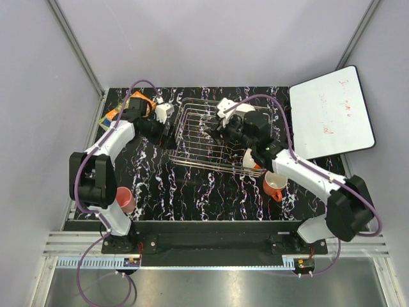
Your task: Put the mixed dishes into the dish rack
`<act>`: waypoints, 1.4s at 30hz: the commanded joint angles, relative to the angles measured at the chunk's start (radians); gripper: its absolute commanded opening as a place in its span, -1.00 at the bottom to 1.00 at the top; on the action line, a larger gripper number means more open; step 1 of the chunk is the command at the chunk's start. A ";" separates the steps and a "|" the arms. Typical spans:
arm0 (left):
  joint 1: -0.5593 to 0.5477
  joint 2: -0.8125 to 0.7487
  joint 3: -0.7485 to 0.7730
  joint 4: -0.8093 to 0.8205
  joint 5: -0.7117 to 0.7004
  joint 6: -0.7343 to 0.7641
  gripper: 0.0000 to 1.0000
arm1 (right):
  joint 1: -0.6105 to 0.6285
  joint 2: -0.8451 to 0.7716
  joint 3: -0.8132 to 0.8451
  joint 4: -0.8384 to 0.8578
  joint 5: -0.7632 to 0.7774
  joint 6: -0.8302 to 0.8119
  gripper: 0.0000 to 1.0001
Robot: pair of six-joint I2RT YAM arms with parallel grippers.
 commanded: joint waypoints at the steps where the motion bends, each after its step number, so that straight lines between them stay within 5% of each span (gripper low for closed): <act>1: -0.024 -0.030 -0.041 0.039 -0.019 0.003 0.98 | 0.005 0.059 0.111 0.062 -0.104 -0.005 0.33; 10: -0.035 -0.041 -0.082 0.039 -0.011 0.005 0.98 | 0.074 0.152 0.185 -0.002 -0.135 -0.071 0.32; 19: -0.058 -0.091 -0.153 0.039 0.021 0.000 0.98 | 0.099 0.229 0.233 -0.030 -0.109 0.084 0.25; 34: -0.091 -0.202 -0.280 0.036 0.059 -0.001 0.98 | 0.099 -0.080 -0.029 -0.010 -0.054 0.347 0.22; 42: -0.093 -0.263 -0.237 -0.018 0.019 0.022 0.98 | 0.100 -0.154 -0.071 -0.117 0.078 0.117 0.22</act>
